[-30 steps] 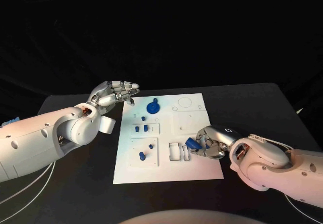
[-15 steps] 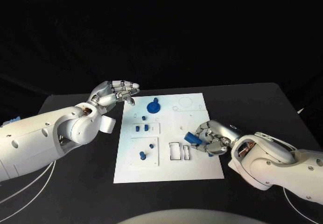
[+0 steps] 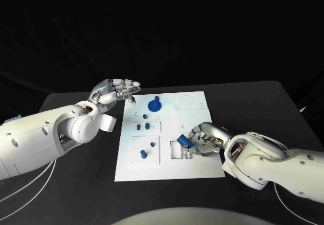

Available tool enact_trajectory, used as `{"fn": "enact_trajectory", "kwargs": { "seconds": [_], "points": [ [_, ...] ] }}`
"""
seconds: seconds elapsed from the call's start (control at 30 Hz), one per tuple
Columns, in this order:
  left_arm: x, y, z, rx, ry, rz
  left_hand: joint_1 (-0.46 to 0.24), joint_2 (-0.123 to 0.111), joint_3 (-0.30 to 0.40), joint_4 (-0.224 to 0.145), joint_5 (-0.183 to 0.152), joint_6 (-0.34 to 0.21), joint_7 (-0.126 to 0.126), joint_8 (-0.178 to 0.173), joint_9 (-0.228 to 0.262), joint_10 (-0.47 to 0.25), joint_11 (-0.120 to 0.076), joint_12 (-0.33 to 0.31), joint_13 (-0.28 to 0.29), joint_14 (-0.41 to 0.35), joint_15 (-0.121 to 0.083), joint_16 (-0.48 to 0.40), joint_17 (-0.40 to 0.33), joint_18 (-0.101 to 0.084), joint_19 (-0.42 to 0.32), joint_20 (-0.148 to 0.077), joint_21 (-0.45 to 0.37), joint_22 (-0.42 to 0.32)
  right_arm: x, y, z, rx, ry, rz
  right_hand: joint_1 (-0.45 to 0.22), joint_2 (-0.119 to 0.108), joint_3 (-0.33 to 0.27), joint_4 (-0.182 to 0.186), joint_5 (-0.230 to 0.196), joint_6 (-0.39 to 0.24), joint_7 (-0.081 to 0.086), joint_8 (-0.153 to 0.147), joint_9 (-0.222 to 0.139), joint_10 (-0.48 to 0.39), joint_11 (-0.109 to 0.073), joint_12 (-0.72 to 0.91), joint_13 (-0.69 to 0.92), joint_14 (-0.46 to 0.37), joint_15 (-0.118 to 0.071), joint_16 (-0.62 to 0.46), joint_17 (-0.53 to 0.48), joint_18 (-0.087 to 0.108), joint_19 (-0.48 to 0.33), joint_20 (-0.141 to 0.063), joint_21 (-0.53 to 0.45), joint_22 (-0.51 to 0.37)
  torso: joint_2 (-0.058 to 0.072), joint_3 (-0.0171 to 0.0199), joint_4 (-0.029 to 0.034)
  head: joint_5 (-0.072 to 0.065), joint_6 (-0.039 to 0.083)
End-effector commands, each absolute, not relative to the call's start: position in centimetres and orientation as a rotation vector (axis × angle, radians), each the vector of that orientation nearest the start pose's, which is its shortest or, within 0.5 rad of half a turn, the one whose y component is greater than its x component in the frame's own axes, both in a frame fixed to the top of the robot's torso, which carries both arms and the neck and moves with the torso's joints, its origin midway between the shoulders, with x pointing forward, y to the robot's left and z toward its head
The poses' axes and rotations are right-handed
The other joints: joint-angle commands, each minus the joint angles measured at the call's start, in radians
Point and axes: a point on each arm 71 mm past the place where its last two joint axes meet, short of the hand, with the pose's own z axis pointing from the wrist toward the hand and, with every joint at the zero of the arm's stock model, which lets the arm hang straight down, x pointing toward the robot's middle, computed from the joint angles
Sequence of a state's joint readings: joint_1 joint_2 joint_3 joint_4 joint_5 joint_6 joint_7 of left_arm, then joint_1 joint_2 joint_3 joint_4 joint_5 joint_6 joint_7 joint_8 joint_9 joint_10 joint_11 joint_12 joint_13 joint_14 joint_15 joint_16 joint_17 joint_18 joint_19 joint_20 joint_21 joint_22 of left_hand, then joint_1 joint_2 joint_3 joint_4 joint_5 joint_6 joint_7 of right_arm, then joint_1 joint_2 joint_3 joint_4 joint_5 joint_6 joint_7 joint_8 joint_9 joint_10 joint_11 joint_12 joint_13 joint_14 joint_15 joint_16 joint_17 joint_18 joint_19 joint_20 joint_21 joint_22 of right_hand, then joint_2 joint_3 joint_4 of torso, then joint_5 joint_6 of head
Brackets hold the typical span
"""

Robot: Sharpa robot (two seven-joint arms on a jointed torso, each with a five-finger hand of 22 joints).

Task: Assemble the parts on the task board

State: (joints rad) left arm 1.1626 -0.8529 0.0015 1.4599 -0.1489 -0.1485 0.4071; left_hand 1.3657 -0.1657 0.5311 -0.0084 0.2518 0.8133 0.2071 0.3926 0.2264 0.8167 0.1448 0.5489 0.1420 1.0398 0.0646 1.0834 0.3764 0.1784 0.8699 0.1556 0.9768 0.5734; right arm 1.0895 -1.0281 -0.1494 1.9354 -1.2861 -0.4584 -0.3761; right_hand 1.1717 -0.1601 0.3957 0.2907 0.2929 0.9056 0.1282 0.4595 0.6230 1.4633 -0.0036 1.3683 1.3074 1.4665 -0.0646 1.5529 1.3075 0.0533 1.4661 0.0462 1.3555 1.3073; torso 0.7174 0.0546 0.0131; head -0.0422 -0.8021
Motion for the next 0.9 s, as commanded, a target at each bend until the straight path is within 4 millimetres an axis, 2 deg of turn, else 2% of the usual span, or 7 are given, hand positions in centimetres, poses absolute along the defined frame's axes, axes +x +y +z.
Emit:
{"fn": "enact_trajectory", "kwargs": {
  "seconds": [0.03, 0.1, 0.63, 0.7, 0.73, 0.83, 0.9],
  "points": [
    [49.4, 22.0, -18.08, -0.934, 1.486, -1.643, -0.004, 0.003, 0.003, -0.002, 0.004, -0.009, 0.0, 0.004, 0.001, -0.01, 0.001, 0.005, 0.001, -0.005, 0.0, 0.001, -0.002, 0.006, -0.005, 0.001, -0.005, -0.002, 36.27, -18.28, -24.09, 0.17, 2.008, 0.736, -0.036, 0.003, -0.008, -0.001, -0.028, 0.079, -0.069, 0.02, 0.036, 0.015, -0.01, -0.008, 0.102, 0.095, -0.009, 0.002, 0.217, -0.009, 0.03, -0.009, -0.007, 0.203, 0.0, -0.0012, -0.0008, 0.0, -0.002],
    [49.4, 21.98, -18.08, -0.934, 1.486, -1.643, -0.004, 0.003, 0.003, -0.002, 0.004, -0.009, 0.0, 0.004, 0.001, -0.01, 0.001, 0.005, 0.001, -0.005, 0.0, 0.001, -0.002, 0.006, -0.005, 0.001, -0.005, -0.002, 36.2, -18.04, -24.26, 0.17, 2.013, 0.742, -0.067, 0.009, -0.016, 0.0, -0.049, 0.087, -0.072, 0.025, 0.039, 0.017, -0.013, -0.009, 0.103, 0.095, -0.011, 0.003, 0.218, -0.009, 0.031, -0.011, -0.007, 0.203, -0.001, -0.0013, -0.0003, 0.001, -0.002],
    [49.37, 21.99, -18.06, -0.934, 1.485, -1.644, -0.005, 0.003, 0.003, -0.002, 0.004, -0.012, 0.001, 0.004, 0.0, -0.011, 0.001, 0.006, 0.001, -0.005, 0.0, 0.002, -0.002, 0.006, -0.005, 0.001, -0.005, -0.002, 36.47, -17.57, -24.55, 0.157, 1.987, 0.714, -0.136, 0.011, -0.038, 0.001, -0.063, 0.107, -0.082, 0.043, 0.053, 0.022, -0.022, -0.009, 0.105, 0.096, -0.019, 0.004, 0.222, -0.01, 0.033, -0.018, -0.005, 0.205, 0.0, -0.0002, -0.0003, 0.003, -0.003],
    [49.37, 22.0, -18.06, -0.934, 1.485, -1.643, -0.005, 0.003, 0.003, -0.002, 0.004, -0.012, 0.001, 0.004, 0.0, -0.011, 0.001, 0.006, 0.001, -0.005, 0.0, 0.002, -0.002, 0.006, -0.005, 0.001, -0.005, -0.002, 36.53, -17.53, -24.59, 0.154, 1.986, 0.709, -0.194, 0.008, -0.072, 0.002, -0.099, 0.107, -0.085, 0.049, 0.059, 0.022, -0.024, -0.011, 0.106, 0.096, -0.021, 0.004, 0.223, -0.01, 0.034, -0.02, -0.006, 0.205, -0.001, -0.0001, -0.0006, 0.003, -0.003],
    [49.37, 22.01, -18.06, -0.934, 1.485, -1.644, -0.005, 0.003, 0.003, -0.002, 0.004, -0.012, 0.001, 0.004, 0.0, -0.011, 0.001, 0.006, 0.001, -0.005, 0.0, 0.002, -0.002, 0.006, -0.005, 0.001, -0.005, -0.002, 36.55, -17.51, -24.61, 0.151, 1.987, 0.708, -0.204, 0.008, -0.082, 0.002, -0.105, 0.107, -0.086, 0.05, 0.061, 0.022, -0.025, -0.012, 0.106, 0.096, -0.022, 0.004, 0.222, -0.01, 0.034, -0.021, -0.006, 0.205, -0.001, -0.0001, -0.0006, 0.003, -0.003],
    [49.37, 22.02, -18.06, -0.934, 1.485, -1.644, -0.005, 0.003, 0.003, -0.002, 0.004, -0.012, 0.001, 0.004, 0.0, -0.011, 0.001, 0.006, 0.001, -0.005, 0.0, 0.002, -0.002, 0.006, -0.005, 0.001, -0.005, -0.002, 36.59, -17.44, -24.66, 0.142, 1.988, 0.703, -0.243, 0.011, -0.129, 0.002, -0.182, 0.103, -0.087, 0.056, 0.068, 0.022, -0.026, -0.015, 0.106, 0.096, -0.023, 0.003, 0.222, -0.009, 0.033, -0.023, -0.011, 0.204, 0.0, -0.0004, 0.0001, 0.004, -0.005],
    [49.37, 22.03, -18.06, -0.934, 1.485, -1.643, -0.005, 0.003, 0.003, -0.002, 0.004, -0.012, 0.001, 0.004, 0.0, -0.011, 0.001, 0.006, 0.001, -0.005, 0.0, 0.002, -0.002, 0.006, -0.005, 0.001, -0.005, -0.002, 36.61, -17.43, -24.68, 0.137, 1.987, 0.7, -0.253, 0.012, -0.155, 0.003, -0.214, 0.1, -0.087, 0.059, 0.072, 0.021, -0.026, -0.019, 0.104, 0.096, -0.023, 0.003, 0.221, -0.009, 0.032, -0.023, -0.013, 0.204, 0.0, 0.0, 0.0004, 0.006, -0.005]
  ]
}}
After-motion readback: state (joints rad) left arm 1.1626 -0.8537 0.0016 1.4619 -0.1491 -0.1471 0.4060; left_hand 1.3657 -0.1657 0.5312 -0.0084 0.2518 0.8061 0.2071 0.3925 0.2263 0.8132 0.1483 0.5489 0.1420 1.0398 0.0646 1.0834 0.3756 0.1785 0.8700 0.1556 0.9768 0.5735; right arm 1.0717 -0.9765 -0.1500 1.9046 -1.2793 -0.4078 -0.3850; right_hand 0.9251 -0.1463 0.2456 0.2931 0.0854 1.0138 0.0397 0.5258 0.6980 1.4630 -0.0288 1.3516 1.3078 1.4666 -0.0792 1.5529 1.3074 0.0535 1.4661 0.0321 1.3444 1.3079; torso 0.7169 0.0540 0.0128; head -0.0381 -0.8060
